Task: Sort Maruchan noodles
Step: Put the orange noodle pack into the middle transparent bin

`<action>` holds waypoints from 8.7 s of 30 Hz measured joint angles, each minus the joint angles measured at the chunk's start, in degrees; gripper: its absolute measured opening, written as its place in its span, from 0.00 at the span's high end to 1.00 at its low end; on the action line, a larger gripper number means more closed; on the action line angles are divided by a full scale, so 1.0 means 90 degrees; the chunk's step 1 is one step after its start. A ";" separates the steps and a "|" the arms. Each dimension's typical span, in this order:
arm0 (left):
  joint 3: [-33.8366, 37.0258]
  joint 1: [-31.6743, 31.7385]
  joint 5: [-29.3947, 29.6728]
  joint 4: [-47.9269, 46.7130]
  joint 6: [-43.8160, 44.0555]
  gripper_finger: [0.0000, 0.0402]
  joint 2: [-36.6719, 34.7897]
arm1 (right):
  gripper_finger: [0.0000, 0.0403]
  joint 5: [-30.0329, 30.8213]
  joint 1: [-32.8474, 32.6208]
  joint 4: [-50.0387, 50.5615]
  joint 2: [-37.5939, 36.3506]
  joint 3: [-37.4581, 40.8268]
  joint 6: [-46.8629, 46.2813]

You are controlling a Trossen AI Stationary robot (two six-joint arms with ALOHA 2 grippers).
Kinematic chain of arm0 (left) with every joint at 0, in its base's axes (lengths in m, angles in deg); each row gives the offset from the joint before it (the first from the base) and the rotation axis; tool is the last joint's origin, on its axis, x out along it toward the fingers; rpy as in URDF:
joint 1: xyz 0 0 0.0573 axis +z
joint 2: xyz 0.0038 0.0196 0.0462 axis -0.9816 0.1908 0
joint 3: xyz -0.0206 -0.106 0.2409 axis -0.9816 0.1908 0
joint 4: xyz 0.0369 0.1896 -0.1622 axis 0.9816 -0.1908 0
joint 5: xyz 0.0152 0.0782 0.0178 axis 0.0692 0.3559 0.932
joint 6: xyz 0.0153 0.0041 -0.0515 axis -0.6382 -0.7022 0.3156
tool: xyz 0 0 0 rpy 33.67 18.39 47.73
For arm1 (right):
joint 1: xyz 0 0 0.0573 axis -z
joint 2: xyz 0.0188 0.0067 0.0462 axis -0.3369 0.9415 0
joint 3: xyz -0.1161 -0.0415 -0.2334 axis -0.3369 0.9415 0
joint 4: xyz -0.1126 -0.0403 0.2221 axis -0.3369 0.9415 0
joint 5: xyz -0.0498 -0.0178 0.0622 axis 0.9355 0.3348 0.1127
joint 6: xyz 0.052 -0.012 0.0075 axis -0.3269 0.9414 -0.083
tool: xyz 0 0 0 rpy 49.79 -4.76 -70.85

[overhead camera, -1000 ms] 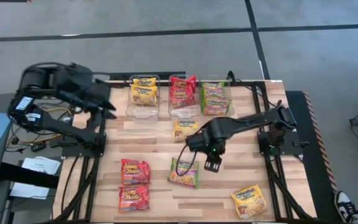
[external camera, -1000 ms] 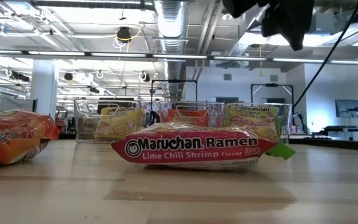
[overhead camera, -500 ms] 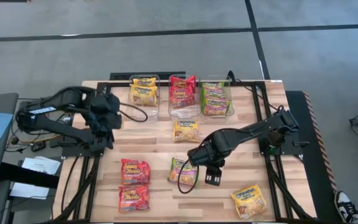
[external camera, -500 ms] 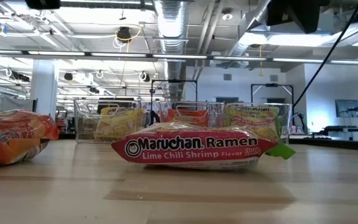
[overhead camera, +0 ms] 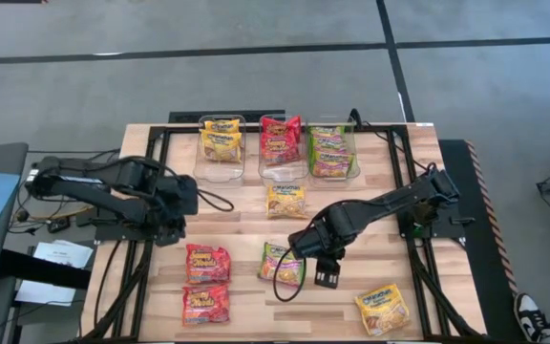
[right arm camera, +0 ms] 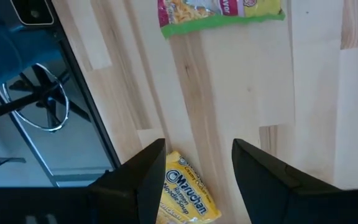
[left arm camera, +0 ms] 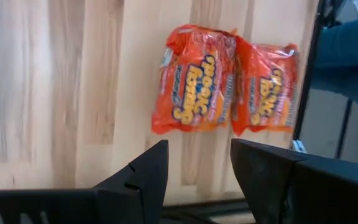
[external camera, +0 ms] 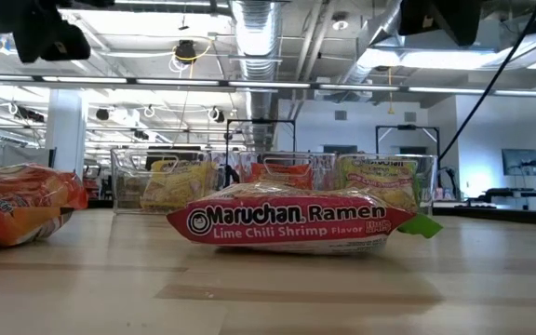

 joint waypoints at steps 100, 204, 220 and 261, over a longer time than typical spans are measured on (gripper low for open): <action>0.1338 -0.0575 0.0376 0.4126 -0.0664 1.00 0.2369 | 0.50 0.0673 0.0574 -0.0644 0.0000 0.0005 0.0041; 0.0878 0.1723 0.0495 0.6504 -0.2114 1.00 0.2357 | 0.41 -0.1273 0.3459 -0.7170 -0.0372 0.2905 0.1852; 0.0878 0.1722 0.0594 0.6594 -0.1866 1.00 0.2357 | 0.92 -0.1158 0.3381 -0.7251 -0.0374 0.2907 0.1184; -0.1357 0.2299 0.0424 0.4865 -0.1318 0.71 0.2355 | 0.98 -0.1885 0.3805 -0.6395 -0.0376 0.2530 0.2062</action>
